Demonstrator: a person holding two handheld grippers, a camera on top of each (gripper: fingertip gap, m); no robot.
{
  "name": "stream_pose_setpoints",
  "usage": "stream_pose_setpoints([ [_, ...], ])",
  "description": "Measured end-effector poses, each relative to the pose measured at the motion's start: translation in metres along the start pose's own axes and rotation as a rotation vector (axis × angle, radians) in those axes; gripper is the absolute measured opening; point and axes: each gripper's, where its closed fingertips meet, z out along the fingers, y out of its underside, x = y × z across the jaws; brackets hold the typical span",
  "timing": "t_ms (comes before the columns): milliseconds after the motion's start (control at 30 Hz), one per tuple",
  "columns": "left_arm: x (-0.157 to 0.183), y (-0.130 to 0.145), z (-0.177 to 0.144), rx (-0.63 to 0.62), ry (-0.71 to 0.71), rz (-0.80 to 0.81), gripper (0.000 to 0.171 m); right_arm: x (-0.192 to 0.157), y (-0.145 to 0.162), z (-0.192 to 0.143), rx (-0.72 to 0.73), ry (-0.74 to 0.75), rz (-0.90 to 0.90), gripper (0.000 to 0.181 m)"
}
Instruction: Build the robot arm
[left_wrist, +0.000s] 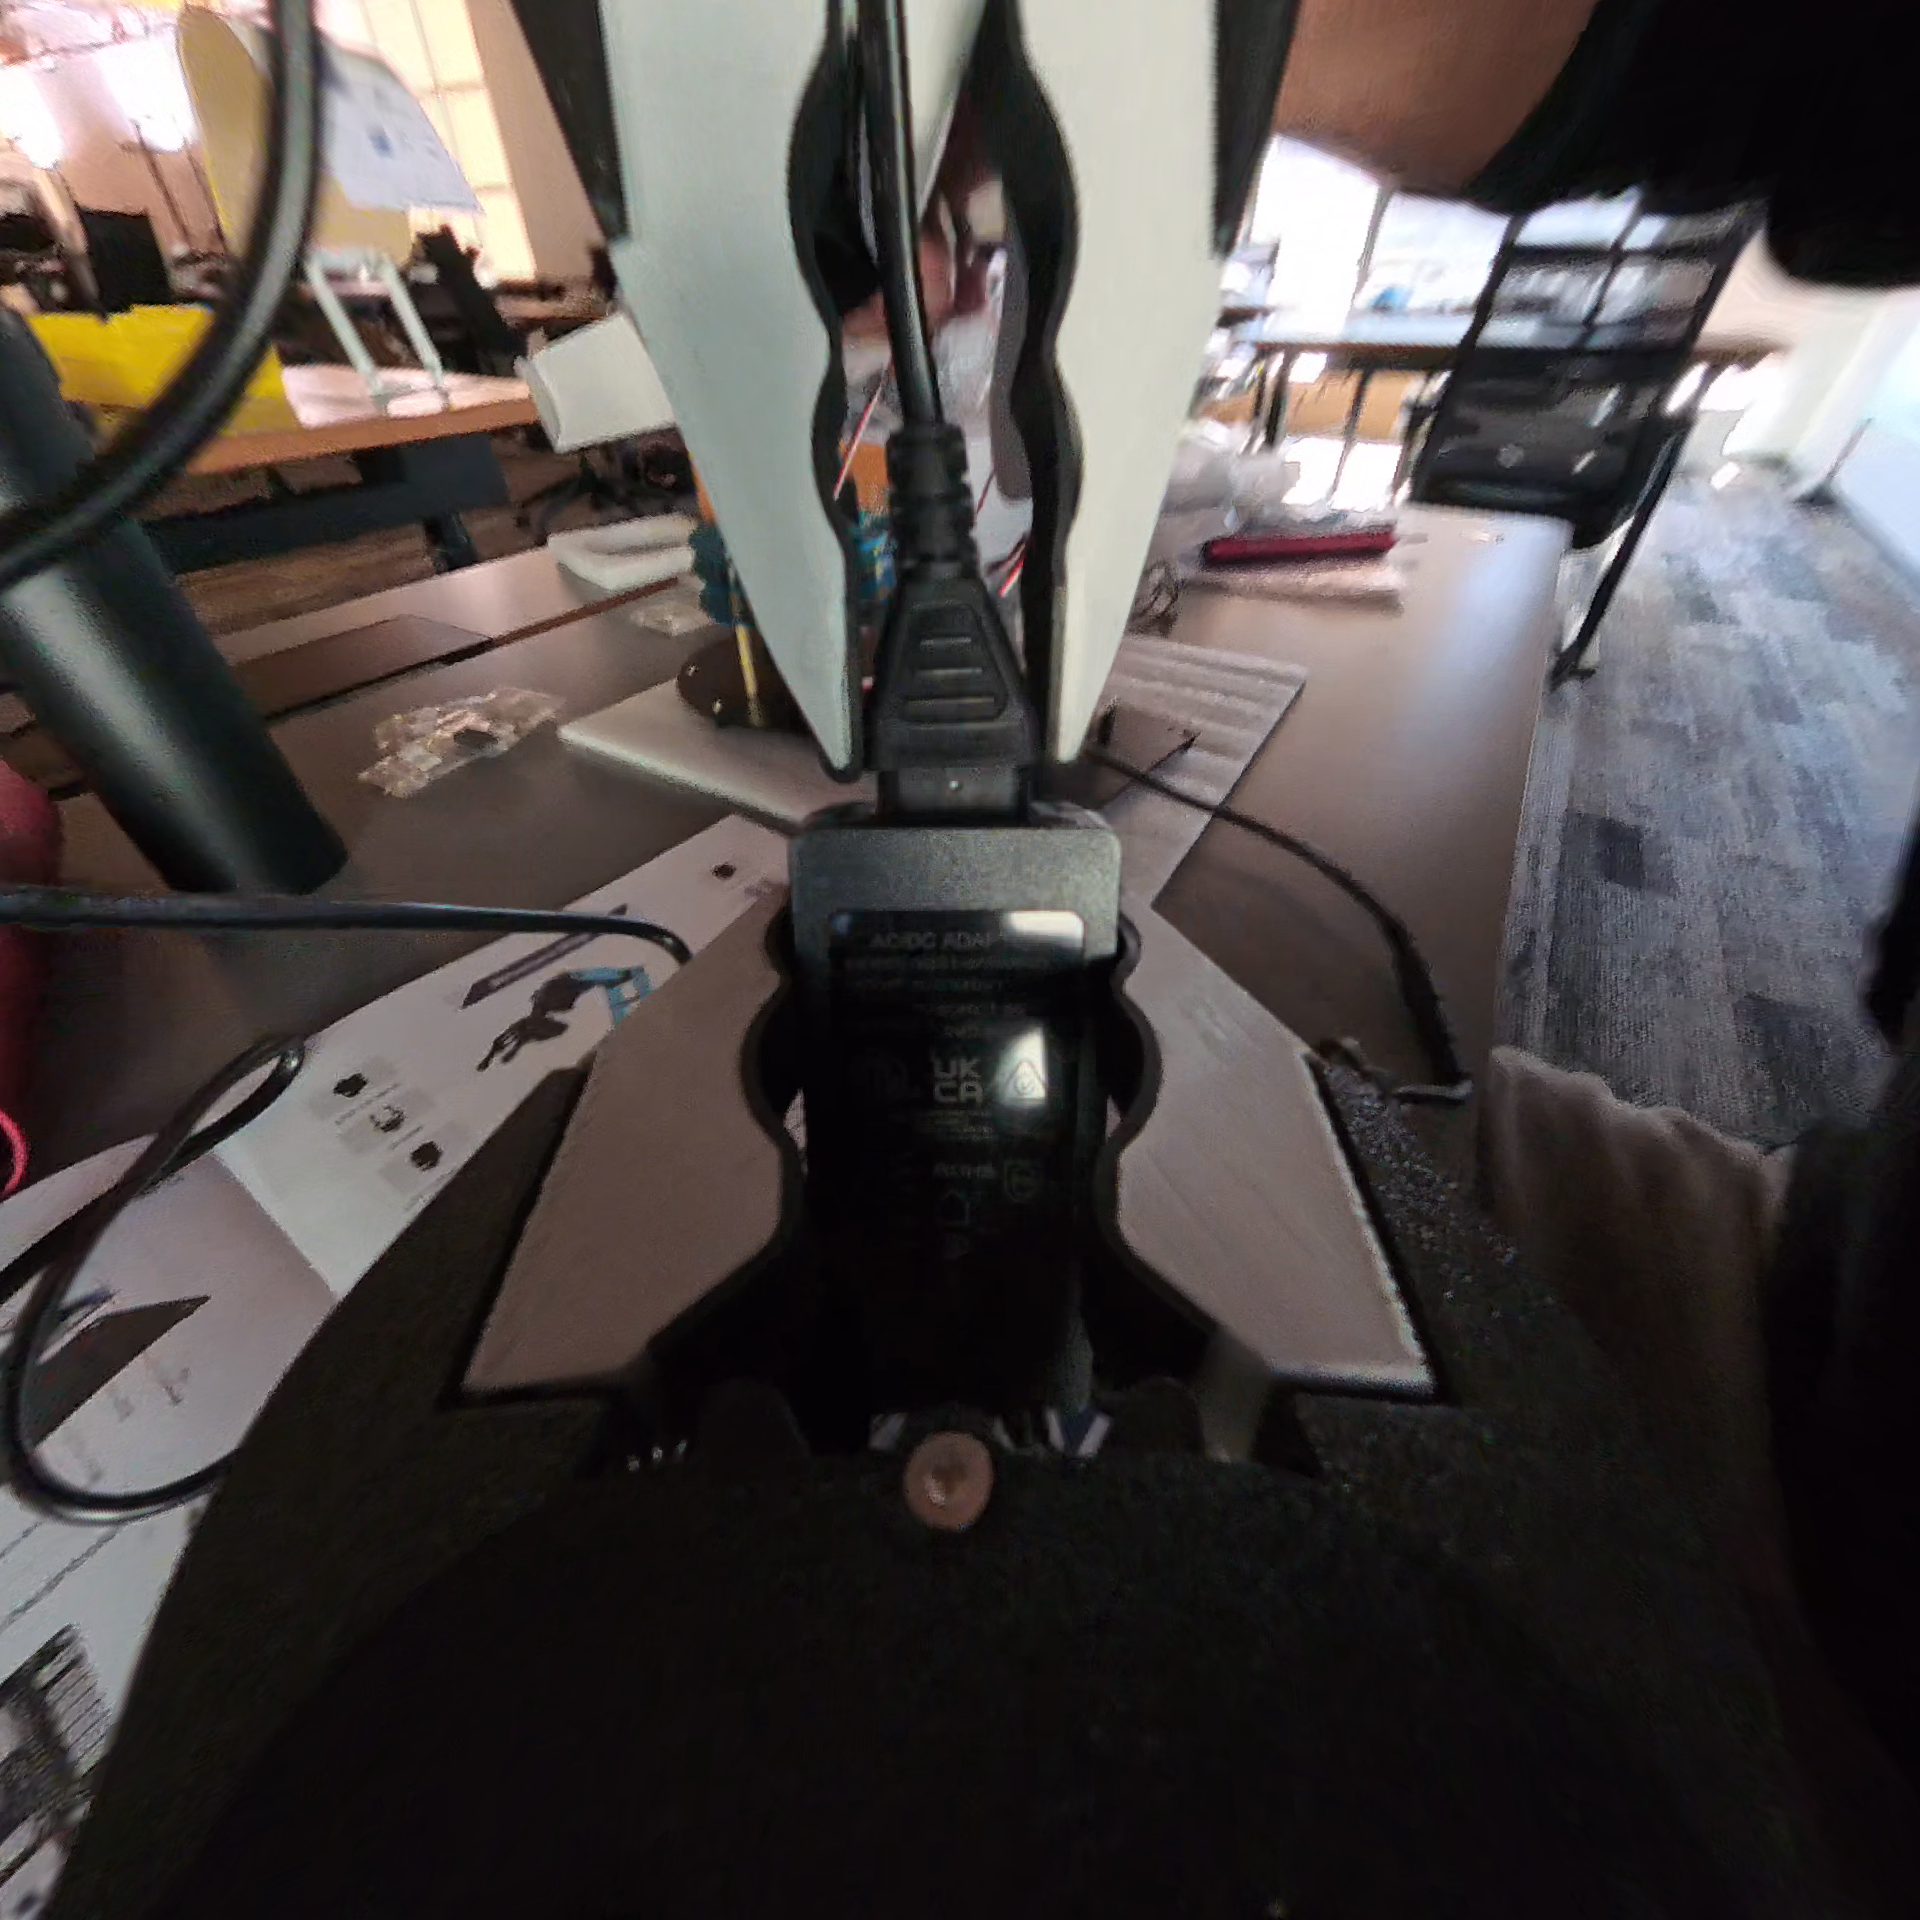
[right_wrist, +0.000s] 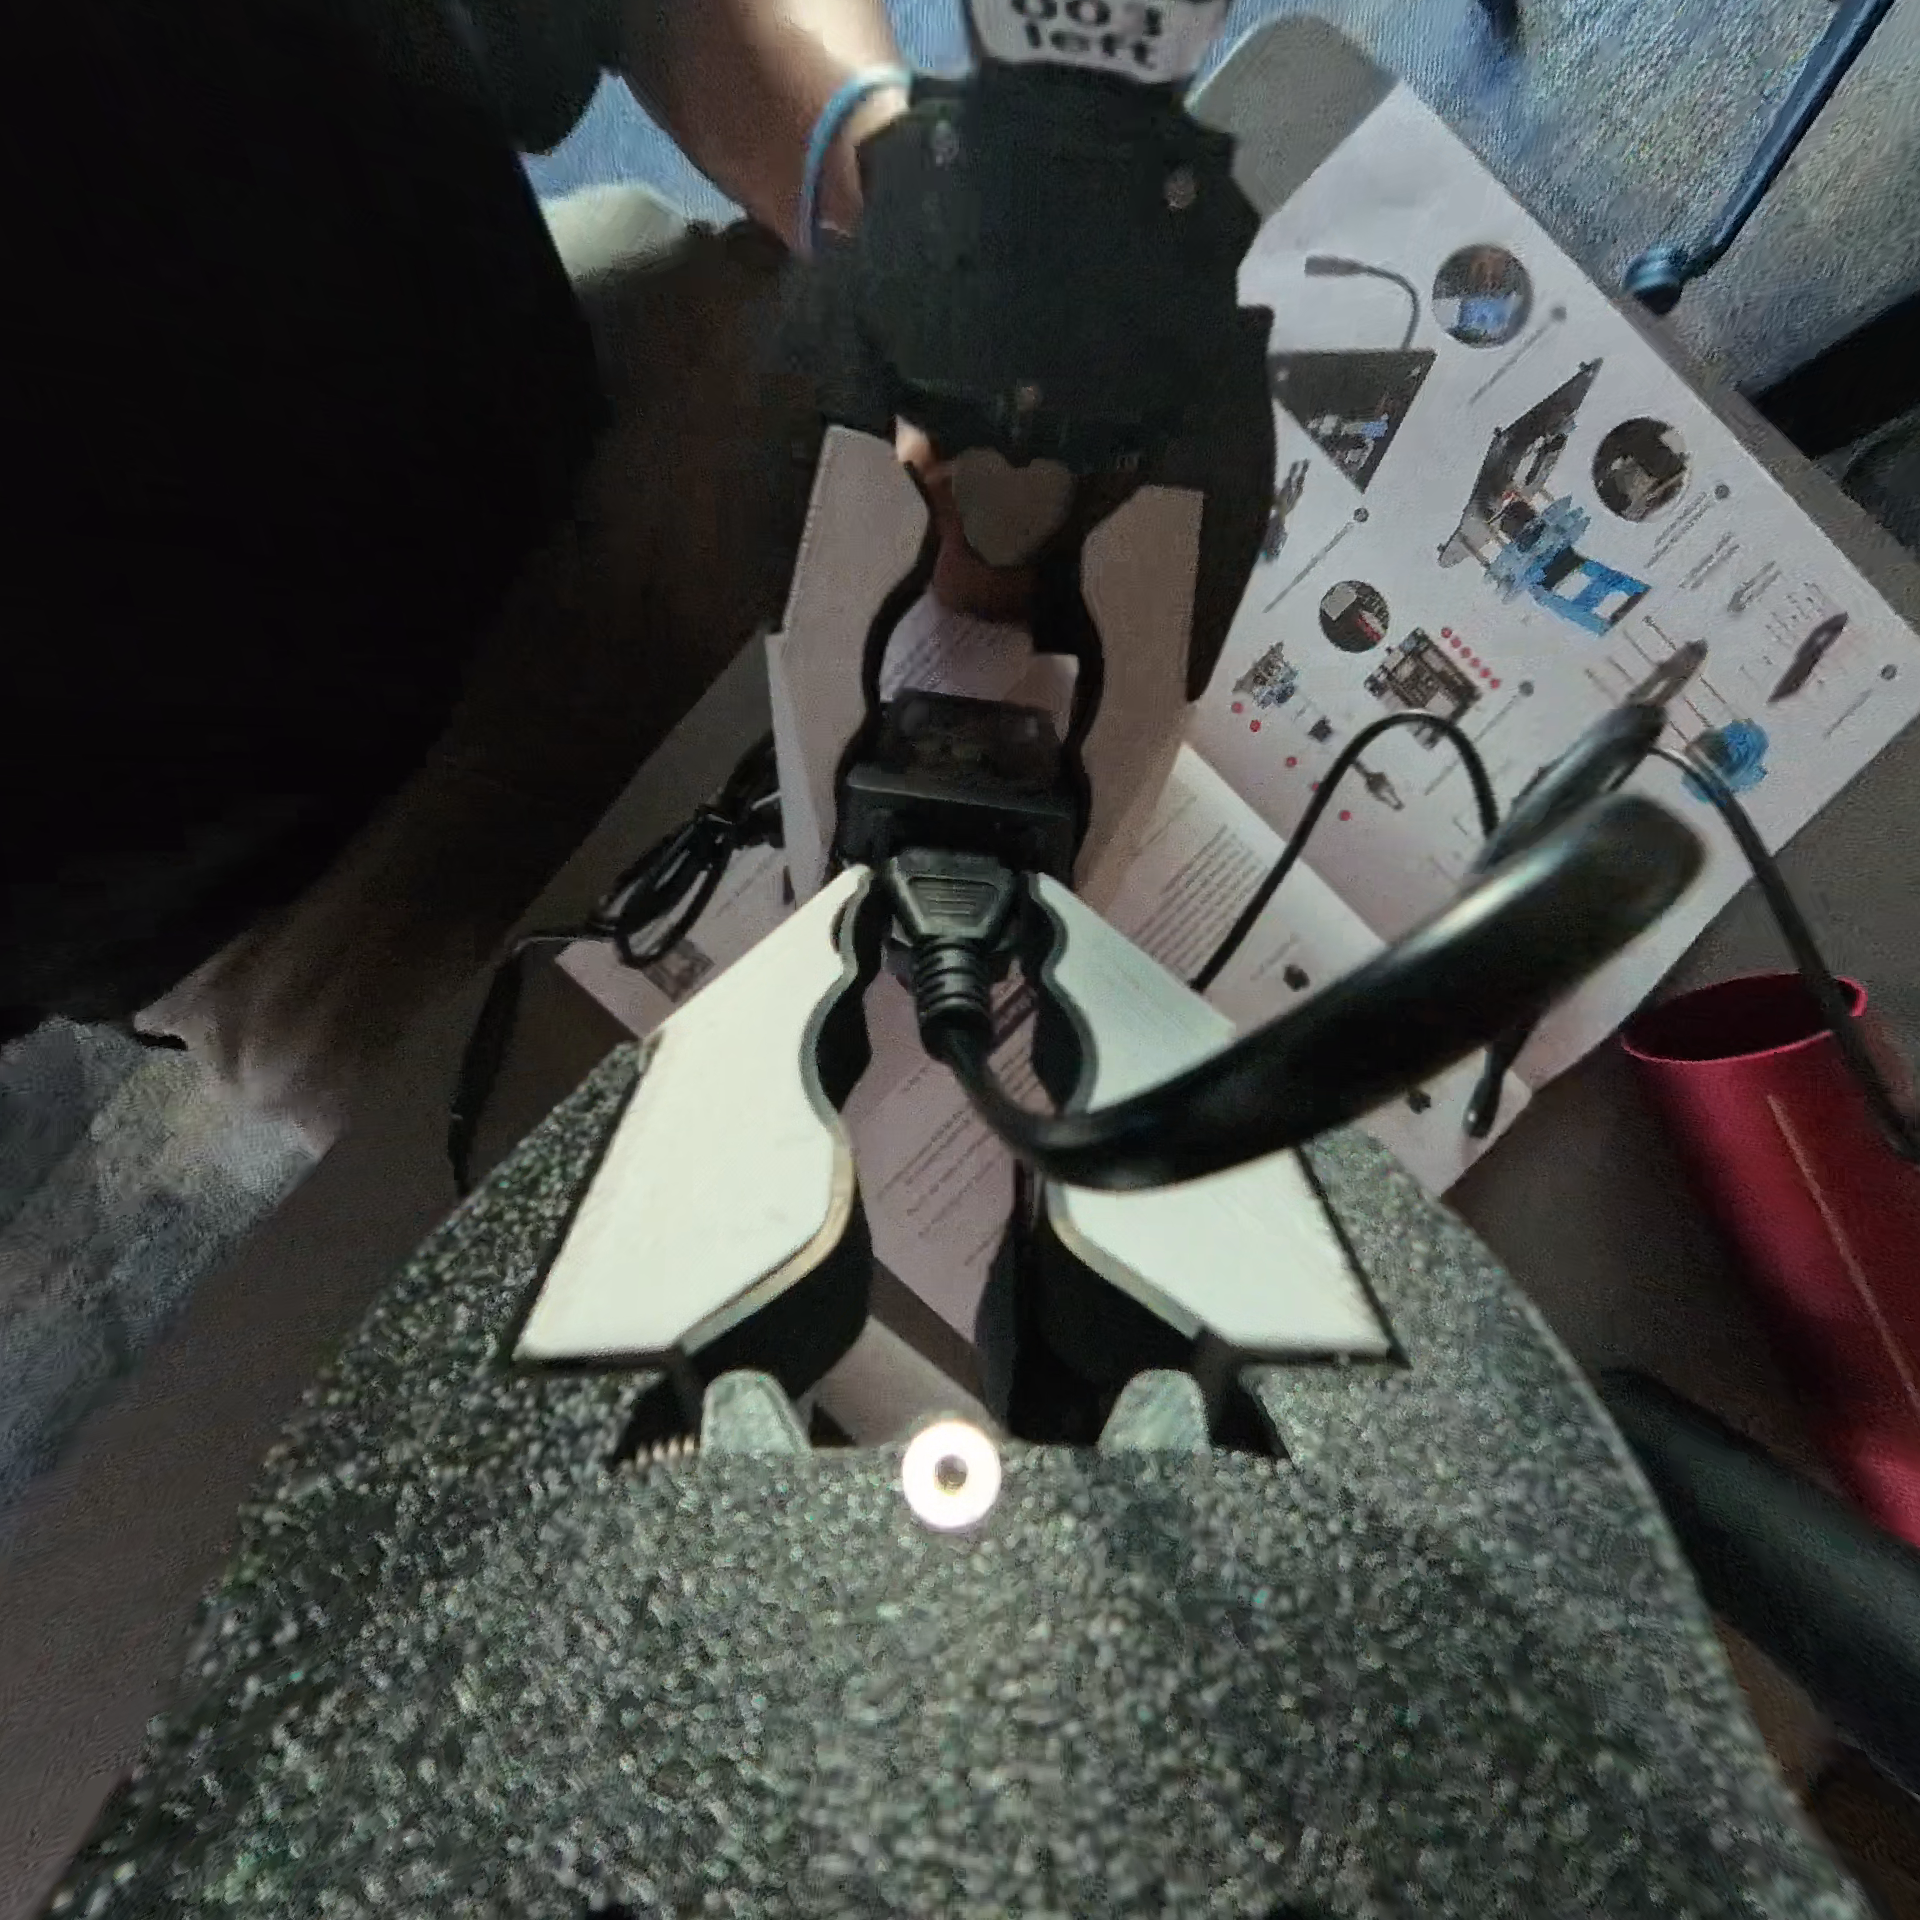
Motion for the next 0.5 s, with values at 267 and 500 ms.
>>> stream_pose_setpoints([
  [267, -0.015, 0.009, 0.012, -0.067, -0.075, 0.032, 0.053, 0.011, -0.002, 0.000, -0.202, 0.007, -0.063, 0.024],
  [500, -0.022, 0.017, 0.014, -0.103, -0.095, -0.016, 0.053, 0.017, 0.002, 0.006, -0.134, 0.028, -0.014, 0.024],
])
